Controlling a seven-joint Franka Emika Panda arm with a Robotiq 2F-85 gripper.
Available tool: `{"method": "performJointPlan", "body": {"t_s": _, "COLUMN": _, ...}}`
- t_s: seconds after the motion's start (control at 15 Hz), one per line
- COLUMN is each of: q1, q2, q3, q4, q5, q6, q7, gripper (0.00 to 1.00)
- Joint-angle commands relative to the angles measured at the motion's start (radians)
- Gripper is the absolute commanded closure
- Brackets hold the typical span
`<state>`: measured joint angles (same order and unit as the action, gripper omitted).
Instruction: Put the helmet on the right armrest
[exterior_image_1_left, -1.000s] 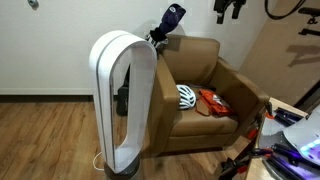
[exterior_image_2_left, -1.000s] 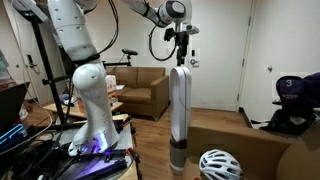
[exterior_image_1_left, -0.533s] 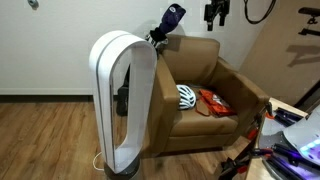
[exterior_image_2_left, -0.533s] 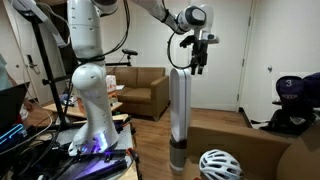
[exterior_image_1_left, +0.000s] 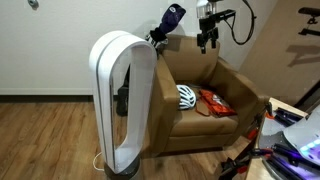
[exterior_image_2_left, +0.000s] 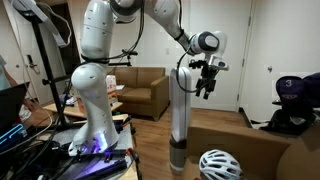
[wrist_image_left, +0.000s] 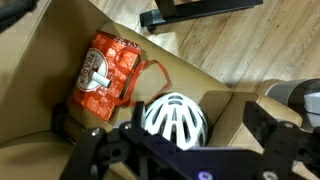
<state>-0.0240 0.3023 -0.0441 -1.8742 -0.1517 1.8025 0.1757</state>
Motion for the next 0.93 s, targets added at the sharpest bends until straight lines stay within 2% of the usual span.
{"method": "performJointPlan", "body": {"t_s": 0.0, "q1": 0.005, "q2": 0.006, "q3": -0.006, "q4": 0.002, "q5": 0.001, "q6": -0.002, "q7": -0.001, "gripper": 0.00}}
{"method": "performJointPlan", "body": {"t_s": 0.13, "q1": 0.006, "q2": 0.000, "q3": -0.005, "q4": 0.003, "q5": 0.001, "q6": -0.002, "q7": -0.001, "gripper": 0.00}}
{"method": "performJointPlan", "body": {"t_s": 0.2, "q1": 0.015, "q2": -0.011, "q3": -0.001, "q4": -0.010, "q5": -0.025, "q6": 0.066, "q7": -0.002, "gripper": 0.00}}
{"method": "performJointPlan", "body": {"t_s": 0.27, "q1": 0.020, "q2": 0.012, "q3": -0.003, "q4": 0.003, "q5": -0.072, "q6": 0.121, "q7": -0.025, "gripper": 0.00}}
{"method": "performJointPlan", "body": {"t_s": 0.33, "q1": 0.010, "q2": 0.053, "q3": -0.005, "q4": 0.029, "q5": -0.070, "q6": 0.168, "q7": -0.051, "gripper": 0.00}}
{"method": "performJointPlan", "body": {"t_s": 0.53, "q1": -0.027, "q2": 0.167, "q3": -0.018, "q4": 0.053, "q5": -0.033, "q6": 0.320, "q7": -0.119, "gripper": 0.00}}
{"method": "performJointPlan", "body": {"t_s": 0.87, "q1": -0.085, "q2": 0.305, "q3": -0.013, "q4": 0.082, "q5": 0.039, "q6": 0.399, "q7": -0.209, "gripper": 0.00}}
